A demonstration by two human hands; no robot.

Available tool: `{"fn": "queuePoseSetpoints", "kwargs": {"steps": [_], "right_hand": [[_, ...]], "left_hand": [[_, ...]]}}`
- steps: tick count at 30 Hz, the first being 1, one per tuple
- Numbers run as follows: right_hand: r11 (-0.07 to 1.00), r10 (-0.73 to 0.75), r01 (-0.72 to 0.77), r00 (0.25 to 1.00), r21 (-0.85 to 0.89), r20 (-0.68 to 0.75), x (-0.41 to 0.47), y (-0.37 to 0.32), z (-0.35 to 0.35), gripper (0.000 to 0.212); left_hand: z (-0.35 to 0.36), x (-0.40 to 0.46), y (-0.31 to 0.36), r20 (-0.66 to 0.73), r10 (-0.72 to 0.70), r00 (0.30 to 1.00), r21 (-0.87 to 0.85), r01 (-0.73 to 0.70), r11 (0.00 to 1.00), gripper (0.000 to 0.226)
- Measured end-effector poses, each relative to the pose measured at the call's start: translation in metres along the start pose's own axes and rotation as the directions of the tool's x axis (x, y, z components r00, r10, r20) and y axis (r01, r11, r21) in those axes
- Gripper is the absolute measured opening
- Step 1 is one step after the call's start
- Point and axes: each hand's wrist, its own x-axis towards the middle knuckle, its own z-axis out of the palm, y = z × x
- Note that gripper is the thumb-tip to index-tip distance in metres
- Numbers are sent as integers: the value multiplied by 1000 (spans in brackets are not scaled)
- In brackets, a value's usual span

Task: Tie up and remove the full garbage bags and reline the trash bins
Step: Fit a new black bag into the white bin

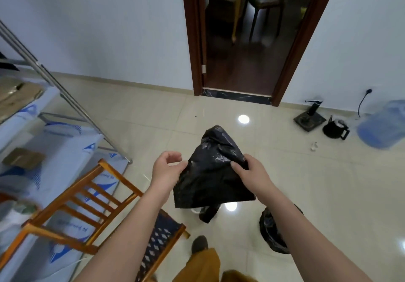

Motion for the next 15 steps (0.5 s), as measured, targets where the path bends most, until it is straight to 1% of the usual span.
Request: {"fn": "queuePoseSetpoints", "kwargs": {"steps": [1, 3, 5, 6, 8, 10, 11, 13, 15], "right_hand": [[1000, 5, -4, 1000, 31, -26, 10, -7, 1, 8], [995, 10, -4, 998, 102, -64, 28, -18, 3, 3], [985, 10, 2, 998, 173, -69, 40, -28, 5, 5], [980, 4, 10, 998, 198, -70, 44, -33, 6, 7], [979, -21, 39, 996, 198, -92, 51, -38, 4, 10], [984, -31, 53, 991, 173, -128, 59, -44, -1, 11], [985, -27, 52, 989, 167, -146, 64, -47, -4, 10], [988, -7, 33, 986, 153, -166, 74, -52, -10, 10], [989, 40, -17, 987, 148, -155, 81, -58, -17, 24]], "left_hand": [[-1, 9, 5, 69, -16, 997, -5, 16, 1000, 23], [-2, 26, 15, 210, -27, 977, -3, 28, 1000, 39], [-2, 39, 24, 300, -47, 953, 15, 45, 999, 52], [-1, 45, 27, 327, -65, 943, 19, 62, 998, 52], [1, 53, 33, 362, -90, 928, 3, 95, 995, 38], [3, 61, 40, 388, -74, 918, -23, 90, 996, 21], [4, 64, 44, 390, -57, 919, -47, 81, 996, 15], [6, 71, 53, 348, -21, 937, -126, 69, 990, 9], [9, 74, 63, 289, -3, 957, -206, 65, 976, 8]]}}
